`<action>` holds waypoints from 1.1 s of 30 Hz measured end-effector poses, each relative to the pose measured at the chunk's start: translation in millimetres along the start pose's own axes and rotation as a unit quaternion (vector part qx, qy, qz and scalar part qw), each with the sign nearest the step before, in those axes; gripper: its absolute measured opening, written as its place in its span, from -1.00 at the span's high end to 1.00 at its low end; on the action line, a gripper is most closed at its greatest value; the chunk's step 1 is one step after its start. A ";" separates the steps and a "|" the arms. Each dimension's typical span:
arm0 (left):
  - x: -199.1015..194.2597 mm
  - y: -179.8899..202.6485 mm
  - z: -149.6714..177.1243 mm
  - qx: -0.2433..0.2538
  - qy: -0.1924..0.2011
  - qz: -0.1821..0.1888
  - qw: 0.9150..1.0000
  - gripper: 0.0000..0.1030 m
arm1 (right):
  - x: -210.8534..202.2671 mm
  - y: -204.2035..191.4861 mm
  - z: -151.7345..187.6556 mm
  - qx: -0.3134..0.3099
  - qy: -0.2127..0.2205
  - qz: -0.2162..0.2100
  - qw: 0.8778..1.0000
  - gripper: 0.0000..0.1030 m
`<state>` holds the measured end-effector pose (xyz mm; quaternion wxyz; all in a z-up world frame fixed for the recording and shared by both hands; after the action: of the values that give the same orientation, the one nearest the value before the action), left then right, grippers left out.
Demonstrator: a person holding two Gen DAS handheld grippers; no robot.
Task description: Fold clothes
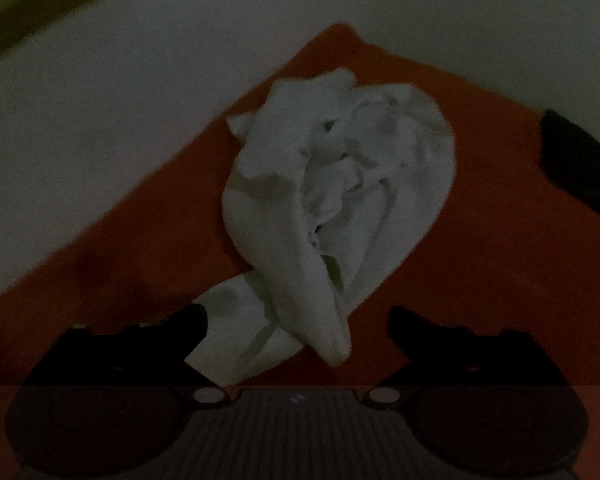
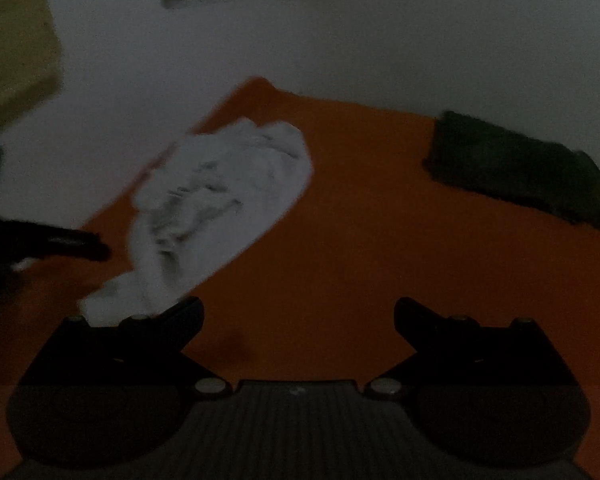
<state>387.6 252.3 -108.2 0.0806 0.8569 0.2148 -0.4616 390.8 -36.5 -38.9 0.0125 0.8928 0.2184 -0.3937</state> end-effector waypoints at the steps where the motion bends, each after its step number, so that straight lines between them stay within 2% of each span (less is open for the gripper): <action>1: 19.2 -3.7 0.8 -0.001 -0.010 -0.003 1.000 -0.76 | 20.3 -6.0 -1.4 -0.004 -0.008 -0.002 1.000 -1.00; 3: 53.0 -9.9 3.1 -0.002 -0.020 -0.009 1.000 -0.72 | 60.3 -16.0 -5.2 -0.015 -0.021 0.008 1.000 -0.96; 5: 87.9 -11.6 0.4 0.002 -0.013 -0.007 1.000 -0.52 | 97.8 -25.2 -11.4 -0.021 -0.022 0.013 0.999 -0.96; 7: 116.2 -12.2 -0.6 -0.003 -0.011 -0.008 1.000 -0.42 | 129.0 -31.9 -12.9 -0.018 -0.027 0.016 0.999 -0.96; 9: 143.5 -9.5 2.3 -0.011 -0.013 0.004 1.000 -0.26 | 159.7 -43.4 -14.8 -0.005 -0.029 0.003 1.000 -0.96; 11: 164.7 -9.1 6.0 -0.037 -0.019 0.024 0.999 0.34 | 185.0 -55.4 -17.0 -0.006 -0.025 0.008 1.000 -0.96; 12: 172.1 -9.2 7.6 -0.052 -0.021 0.034 0.998 0.38 | 196.0 -60.2 -18.9 -0.009 -0.025 0.009 1.000 -0.96; 13: 175.5 -8.0 8.4 -0.058 -0.020 0.044 0.997 0.44 | 207.2 -65.9 -20.3 -0.011 -0.025 0.002 1.000 -0.96; 16: 175.2 -13.1 2.8 -0.034 -0.006 0.060 0.998 0.79 | 244.4 -81.0 -20.1 -0.010 -0.041 0.001 0.999 -0.97; 19: 167.0 -33.1 -3.2 -0.083 -0.002 0.106 0.991 0.87 | 281.3 -90.4 -18.3 0.006 -0.059 0.004 0.998 -0.97; 21: 154.8 -40.7 -3.1 -0.080 0.001 0.114 0.990 0.87 | 304.0 -94.1 -16.3 0.020 -0.074 0.012 0.997 -0.94; 22: 147.6 -42.5 -4.4 -0.068 0.016 0.116 0.991 0.88 | 313.5 -94.8 -15.4 0.024 -0.082 0.016 0.996 -0.92; 24: 138.2 -45.9 -1.1 -0.053 0.035 0.115 0.991 0.88 | 328.8 -98.5 -14.5 0.030 -0.093 0.019 0.995 -0.72; 28: 143.4 -42.3 3.8 -0.044 0.029 0.111 0.992 0.88 | 347.4 -112.3 -16.1 0.037 -0.098 0.005 0.995 -0.55; 30: 144.1 -40.5 4.0 -0.045 0.032 0.111 0.992 0.88 | 350.3 -118.3 -17.9 0.050 -0.095 -0.008 0.994 -0.14; 31: 144.1 -39.8 4.1 -0.047 0.031 0.109 0.992 0.88 | 351.0 -119.7 -18.9 0.059 -0.093 -0.012 0.994 -0.04; 32: 144.0 -39.0 4.2 -0.048 0.031 0.108 0.993 0.88 | 351.5 -120.8 -19.9 0.068 -0.091 -0.014 0.993 0.25; 33: 143.2 -40.1 5.5 -0.049 0.030 0.103 0.993 0.88 | 351.1 -120.5 -20.6 0.073 -0.090 -0.012 0.993 0.72</action>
<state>434.6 328.3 -227.1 0.1633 0.8830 0.1500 -0.4137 565.7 209.9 -255.4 -0.0375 0.8497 0.1977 -0.4873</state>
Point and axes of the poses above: each gripper's, at about its wrist camera, not at the fingertips, and x roughly the way its jaws point, y to its right, z to its underside, the point moved 10 cm from there along x, roughly the way its jaws point, and after that the axes turned 1 degree about x, right-handed, at the moved point
